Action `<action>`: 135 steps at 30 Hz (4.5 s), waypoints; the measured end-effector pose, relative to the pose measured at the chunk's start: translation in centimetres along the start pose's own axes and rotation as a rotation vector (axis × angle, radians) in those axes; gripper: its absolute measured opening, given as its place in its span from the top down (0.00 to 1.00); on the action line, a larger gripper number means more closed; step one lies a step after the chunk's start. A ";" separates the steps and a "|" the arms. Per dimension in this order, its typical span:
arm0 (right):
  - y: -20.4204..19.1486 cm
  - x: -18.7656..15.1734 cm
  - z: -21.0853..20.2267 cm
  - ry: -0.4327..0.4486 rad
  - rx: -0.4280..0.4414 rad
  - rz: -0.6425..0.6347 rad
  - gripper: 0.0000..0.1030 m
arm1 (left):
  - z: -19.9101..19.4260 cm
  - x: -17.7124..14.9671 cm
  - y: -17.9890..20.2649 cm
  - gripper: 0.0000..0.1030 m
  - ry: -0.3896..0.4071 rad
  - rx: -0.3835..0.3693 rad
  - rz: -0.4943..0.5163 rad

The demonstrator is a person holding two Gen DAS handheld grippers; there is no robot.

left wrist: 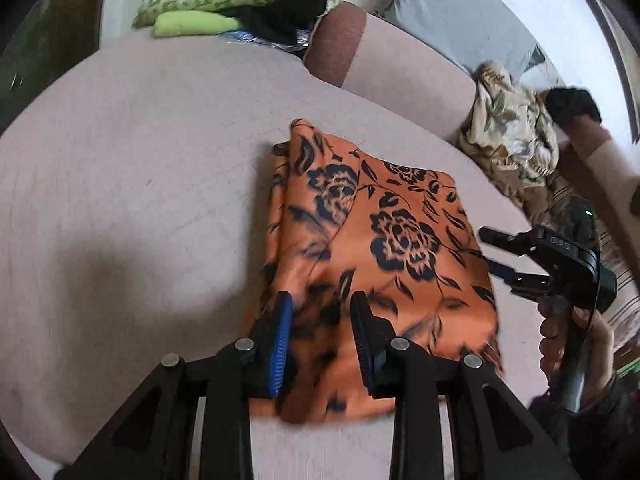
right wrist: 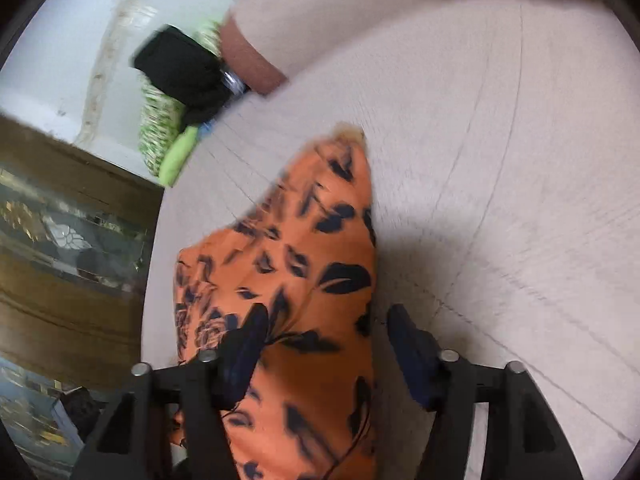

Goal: Fold small clothes

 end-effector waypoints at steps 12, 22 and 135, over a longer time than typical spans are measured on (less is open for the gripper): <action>-5.7 -5.7 1.6 -0.136 0.112 -0.164 0.36 | -1.0 1.5 -2.8 0.51 -0.053 -0.039 -0.144; -4.8 -5.9 1.5 -0.133 0.159 -0.147 0.35 | 12.0 6.8 -4.4 0.72 -0.260 -0.092 -0.225; -5.0 -3.6 0.7 -0.113 0.103 -0.137 0.66 | 4.5 5.2 1.9 0.75 -0.099 -0.049 -0.004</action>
Point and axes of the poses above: each gripper's, at about its wrist camera, not at the fingertips, and z roughly the way its jaws point, y to its right, x to its top, the point moved 1 cm from there along z, roughly the way its jaws point, and after that the axes turned 12 degrees about y, right-handed, at the moved point
